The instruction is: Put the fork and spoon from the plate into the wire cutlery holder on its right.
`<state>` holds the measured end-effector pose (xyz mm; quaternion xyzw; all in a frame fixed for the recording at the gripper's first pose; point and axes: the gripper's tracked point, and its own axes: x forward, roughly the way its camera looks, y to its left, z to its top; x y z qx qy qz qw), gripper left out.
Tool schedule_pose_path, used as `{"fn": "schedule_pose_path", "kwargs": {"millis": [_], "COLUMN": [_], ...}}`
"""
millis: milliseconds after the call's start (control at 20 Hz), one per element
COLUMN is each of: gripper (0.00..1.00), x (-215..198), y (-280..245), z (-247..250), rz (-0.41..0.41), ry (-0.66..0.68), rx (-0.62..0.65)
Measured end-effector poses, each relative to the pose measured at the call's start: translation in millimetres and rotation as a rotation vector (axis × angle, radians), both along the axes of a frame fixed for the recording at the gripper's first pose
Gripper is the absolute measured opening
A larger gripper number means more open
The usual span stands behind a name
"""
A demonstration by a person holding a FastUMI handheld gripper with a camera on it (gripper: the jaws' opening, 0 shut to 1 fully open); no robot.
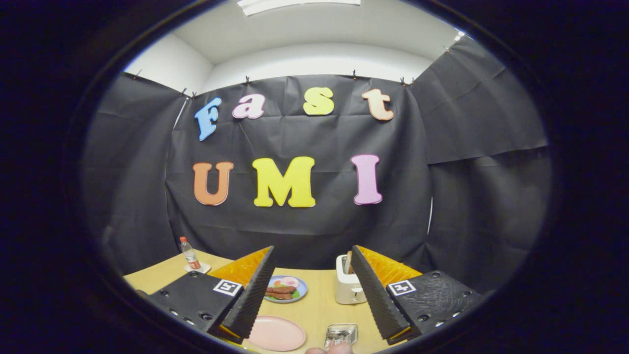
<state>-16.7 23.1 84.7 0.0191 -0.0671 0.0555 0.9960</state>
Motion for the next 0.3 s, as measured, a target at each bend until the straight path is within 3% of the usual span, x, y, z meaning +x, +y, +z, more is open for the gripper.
{"fn": "schedule_pose_path", "kwargs": {"millis": [300], "gripper": [0.92], "x": [-3.8], "y": [-2.6], "z": [4.6], "rz": [-0.001], "ry": [-0.007], "rx": [0.016]}}
